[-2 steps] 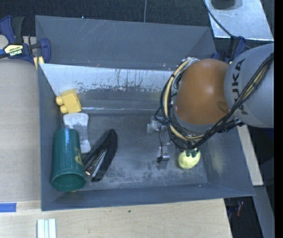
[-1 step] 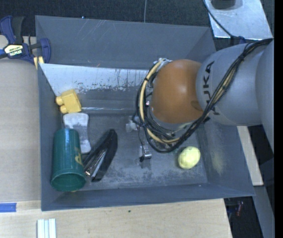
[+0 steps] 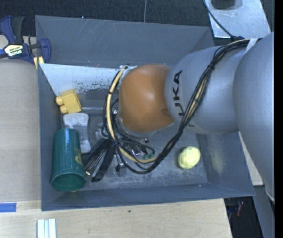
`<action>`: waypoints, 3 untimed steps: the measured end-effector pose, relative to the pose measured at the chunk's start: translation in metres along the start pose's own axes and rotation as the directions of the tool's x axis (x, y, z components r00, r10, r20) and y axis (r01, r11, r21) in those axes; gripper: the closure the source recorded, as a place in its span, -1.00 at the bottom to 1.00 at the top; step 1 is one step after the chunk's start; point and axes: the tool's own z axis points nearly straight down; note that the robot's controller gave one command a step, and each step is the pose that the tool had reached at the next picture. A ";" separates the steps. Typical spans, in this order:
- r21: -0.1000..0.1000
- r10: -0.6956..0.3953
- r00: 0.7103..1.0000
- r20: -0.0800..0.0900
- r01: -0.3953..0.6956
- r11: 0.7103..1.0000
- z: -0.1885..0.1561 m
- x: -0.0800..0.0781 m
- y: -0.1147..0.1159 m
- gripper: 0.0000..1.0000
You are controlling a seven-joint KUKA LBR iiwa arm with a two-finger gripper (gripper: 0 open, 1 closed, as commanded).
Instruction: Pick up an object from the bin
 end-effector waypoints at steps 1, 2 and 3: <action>0.002 -0.218 0.976 -0.002 0.218 0.976 0.007 -0.019 0.000 -1.00; 0.001 -0.289 0.957 0.005 0.289 0.957 0.062 -0.030 -0.017 -1.00; 0.007 -0.332 0.943 0.018 0.332 0.943 0.075 -0.035 -0.022 1.00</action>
Offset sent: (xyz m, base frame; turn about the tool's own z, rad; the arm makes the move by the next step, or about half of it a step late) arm 0.0343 -0.0087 -0.0658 -0.2945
